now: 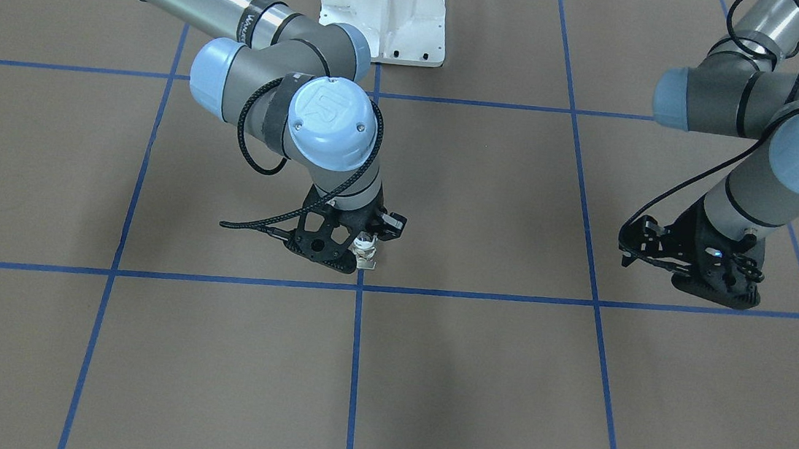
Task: Assemble PPR valve and pipe with both arms
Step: 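Press and seat the fitting into the valve with the right gripper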
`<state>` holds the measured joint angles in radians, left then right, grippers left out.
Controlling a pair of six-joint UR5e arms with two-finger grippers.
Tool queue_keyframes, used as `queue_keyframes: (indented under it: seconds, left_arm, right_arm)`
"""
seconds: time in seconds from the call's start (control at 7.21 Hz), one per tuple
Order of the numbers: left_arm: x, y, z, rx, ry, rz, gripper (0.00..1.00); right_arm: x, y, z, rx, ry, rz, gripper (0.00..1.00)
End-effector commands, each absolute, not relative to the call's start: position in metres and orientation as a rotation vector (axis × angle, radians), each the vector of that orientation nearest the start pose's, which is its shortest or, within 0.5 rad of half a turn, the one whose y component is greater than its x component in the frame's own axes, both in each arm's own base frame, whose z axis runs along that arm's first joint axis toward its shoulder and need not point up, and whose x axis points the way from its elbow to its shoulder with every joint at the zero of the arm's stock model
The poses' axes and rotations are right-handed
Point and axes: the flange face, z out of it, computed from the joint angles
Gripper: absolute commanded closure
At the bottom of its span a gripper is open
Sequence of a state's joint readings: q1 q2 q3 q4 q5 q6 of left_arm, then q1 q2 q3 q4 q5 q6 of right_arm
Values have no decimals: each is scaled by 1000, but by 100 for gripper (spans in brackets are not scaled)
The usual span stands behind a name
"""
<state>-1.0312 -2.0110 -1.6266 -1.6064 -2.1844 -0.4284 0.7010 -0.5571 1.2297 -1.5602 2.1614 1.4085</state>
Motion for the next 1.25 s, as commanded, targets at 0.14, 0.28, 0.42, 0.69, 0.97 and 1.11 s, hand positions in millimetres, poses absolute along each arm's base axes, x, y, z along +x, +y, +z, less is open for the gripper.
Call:
queue_keyframes:
  seconds: [0.14,0.28,0.42,0.69,0.97,1.11]
  left_arm:
    - [272,-599,380,177,772,271,0]
    - [270,-600,380,178,771,268,0]
    - [270,-600,381,177,771,266,0]
    - [270,-600,381,177,771,267,0]
    - [270,-600,381,177,771,267,0]
    - [270,-600,381,178,769,267,0]
  right_arm:
    - [-560,-574,148,-240,-835,299,100]
    - [-560,-574,148,-239,-836,299,100]
    - [-560,-574,149,-240,-834,300,100]
    - [-560,-574,148,-239,-836,299,100]
    - [-561,-575,148,-234,-844,296,100]
    - [-564,-578,151,-229,-854,291,100]
